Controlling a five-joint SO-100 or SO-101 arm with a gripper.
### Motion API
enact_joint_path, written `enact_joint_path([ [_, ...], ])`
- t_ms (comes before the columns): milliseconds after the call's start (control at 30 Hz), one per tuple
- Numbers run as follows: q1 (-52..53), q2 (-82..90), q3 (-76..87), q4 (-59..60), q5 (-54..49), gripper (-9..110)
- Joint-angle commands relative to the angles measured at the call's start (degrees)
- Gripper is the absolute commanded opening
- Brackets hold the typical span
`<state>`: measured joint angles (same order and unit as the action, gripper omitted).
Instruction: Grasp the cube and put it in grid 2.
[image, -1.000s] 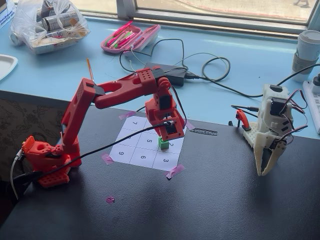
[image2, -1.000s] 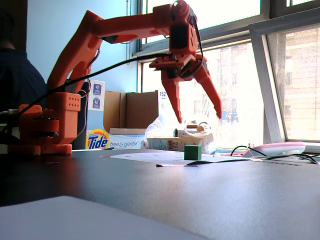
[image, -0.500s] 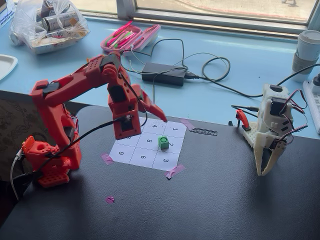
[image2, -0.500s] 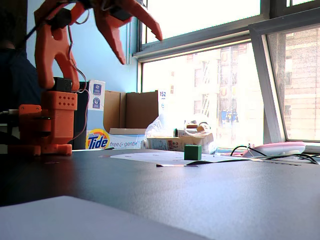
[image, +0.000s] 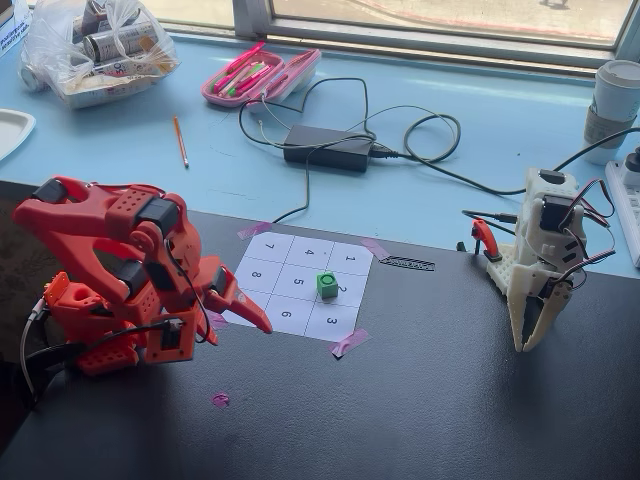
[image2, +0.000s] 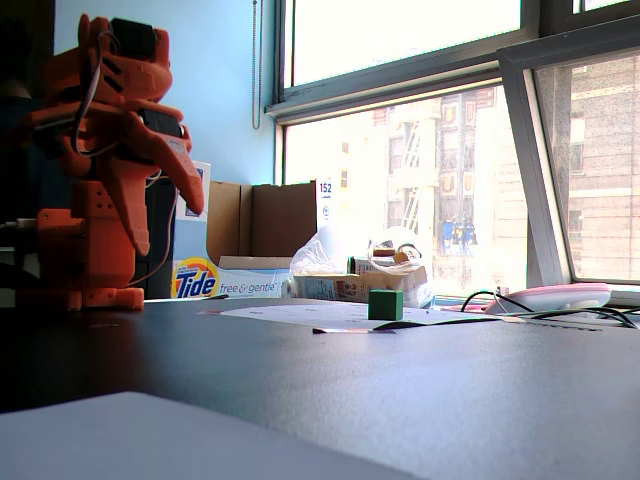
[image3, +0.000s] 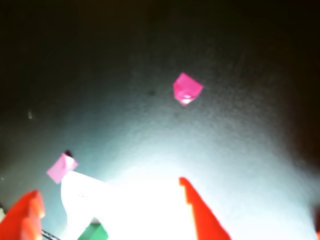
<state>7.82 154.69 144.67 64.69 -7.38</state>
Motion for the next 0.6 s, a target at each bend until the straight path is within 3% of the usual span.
enact_joint_path([
  [0,-0.62,10.63,10.11,-5.19,0.26,39],
  [567,-7.03,31.11,26.89,0.26,0.79,16],
])
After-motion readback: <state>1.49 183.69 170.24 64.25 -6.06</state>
